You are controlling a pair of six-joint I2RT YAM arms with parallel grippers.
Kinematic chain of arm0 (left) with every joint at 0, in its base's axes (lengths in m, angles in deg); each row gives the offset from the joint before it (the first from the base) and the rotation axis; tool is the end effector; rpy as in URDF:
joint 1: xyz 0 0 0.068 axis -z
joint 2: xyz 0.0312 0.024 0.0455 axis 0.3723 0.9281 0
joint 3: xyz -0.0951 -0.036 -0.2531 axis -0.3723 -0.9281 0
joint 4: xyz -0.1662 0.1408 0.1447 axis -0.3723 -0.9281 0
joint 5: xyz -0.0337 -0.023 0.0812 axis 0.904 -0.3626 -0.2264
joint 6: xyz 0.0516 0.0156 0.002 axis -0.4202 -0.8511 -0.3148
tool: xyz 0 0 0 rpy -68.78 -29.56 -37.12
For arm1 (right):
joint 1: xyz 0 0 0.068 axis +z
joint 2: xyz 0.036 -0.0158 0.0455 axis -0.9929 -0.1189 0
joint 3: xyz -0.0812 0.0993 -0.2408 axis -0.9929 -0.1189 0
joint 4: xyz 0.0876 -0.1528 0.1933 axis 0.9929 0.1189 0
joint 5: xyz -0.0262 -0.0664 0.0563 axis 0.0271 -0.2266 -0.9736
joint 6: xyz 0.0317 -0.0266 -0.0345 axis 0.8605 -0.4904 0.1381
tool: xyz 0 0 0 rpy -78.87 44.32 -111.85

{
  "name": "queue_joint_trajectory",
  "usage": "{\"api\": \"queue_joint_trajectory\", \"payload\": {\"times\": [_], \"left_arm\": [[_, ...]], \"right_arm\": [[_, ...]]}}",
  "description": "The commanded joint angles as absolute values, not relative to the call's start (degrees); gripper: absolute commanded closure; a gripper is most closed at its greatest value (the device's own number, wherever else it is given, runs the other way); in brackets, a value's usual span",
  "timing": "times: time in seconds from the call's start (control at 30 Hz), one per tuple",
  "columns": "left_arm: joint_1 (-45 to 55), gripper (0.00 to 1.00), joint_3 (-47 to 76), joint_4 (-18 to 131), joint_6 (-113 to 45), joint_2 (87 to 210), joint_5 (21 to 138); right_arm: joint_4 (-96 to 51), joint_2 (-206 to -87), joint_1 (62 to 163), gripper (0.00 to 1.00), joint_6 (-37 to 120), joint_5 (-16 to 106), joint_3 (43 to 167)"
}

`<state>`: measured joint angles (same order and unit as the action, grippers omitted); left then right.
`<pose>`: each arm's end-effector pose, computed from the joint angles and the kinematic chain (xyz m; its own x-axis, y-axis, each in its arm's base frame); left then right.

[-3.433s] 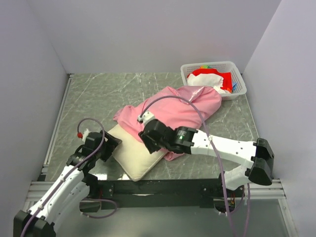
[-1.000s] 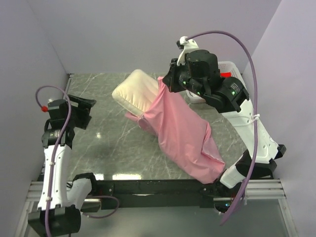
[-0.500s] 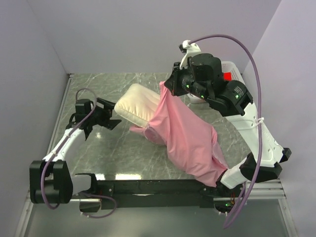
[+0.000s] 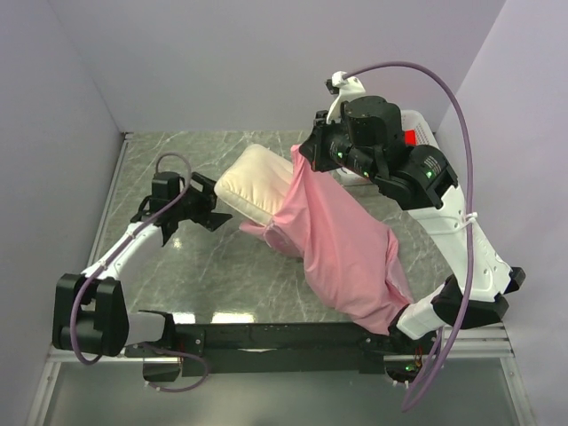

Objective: Put the pillow into the pillowcase

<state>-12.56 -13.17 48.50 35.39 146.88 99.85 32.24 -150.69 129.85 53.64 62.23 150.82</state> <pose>0.2682 -0.0612 0.2411 -0.6170 -0.7756 0.1335 -0.4655 0.2228 -0.8566 0.1836 0.1861 0.5348 -0.4098 0.0353 -0.9115 -0.5046 0.8237 0.2587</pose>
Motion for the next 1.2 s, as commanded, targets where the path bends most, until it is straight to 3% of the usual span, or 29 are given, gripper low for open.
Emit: {"api": "queue_joint_trajectory", "payload": {"times": [0.0,0.17,0.53,0.83,0.93,1.03,1.07,1.1,1.13,1.17], "left_arm": [[-16.4,0.15,-16.23,47.38,32.76,144.71,101.72],[-16.58,0.17,-22.65,56.23,33.63,145.67,108.84],[-12.37,0.16,-25.03,69.34,41.8,148.57,109.46],[-4.55,0.24,-21.87,74.11,45.67,153.5,109.03],[-3.92,0.35,-22.57,74.28,47.25,151.3,105.7],[-7.52,0.61,-17.93,66.66,43.57,147.97,102.71],[-8.66,0.81,-16.17,62.8,41.21,147.7,102.35],[-11.02,0.93,-11.72,60.16,39.88,147.17,101.65],[-12.09,0.99,-8.98,57.17,38.57,147.08,101.03],[-13.23,0.99,-6.08,54.53,35.59,146.47,99.03]], "right_arm": [[23.69,-148.05,129.67,1.0,52.5,64.71,154.51],[24.04,-149.28,129.32,1.0,52.41,64.72,155.91],[23.96,-149.72,129.32,1.0,52.93,64.1,154.95],[25.45,-151.39,129.23,1.0,52.41,65.32,157.58],[25.54,-151.48,129.23,1.0,52.23,65.68,157.67],[26.15,-151.13,128.88,1.0,52.06,66.12,157.5],[26.06,-150.95,128.79,1.0,51.97,66.29,157.32],[25.98,-150.78,128.61,1.0,51.88,66.21,156.8],[25.71,-150.16,128.35,1.0,51.79,66.12,156.44],[25.54,-149.9,128.26,1.0,51.7,66.12,156.09]]}}
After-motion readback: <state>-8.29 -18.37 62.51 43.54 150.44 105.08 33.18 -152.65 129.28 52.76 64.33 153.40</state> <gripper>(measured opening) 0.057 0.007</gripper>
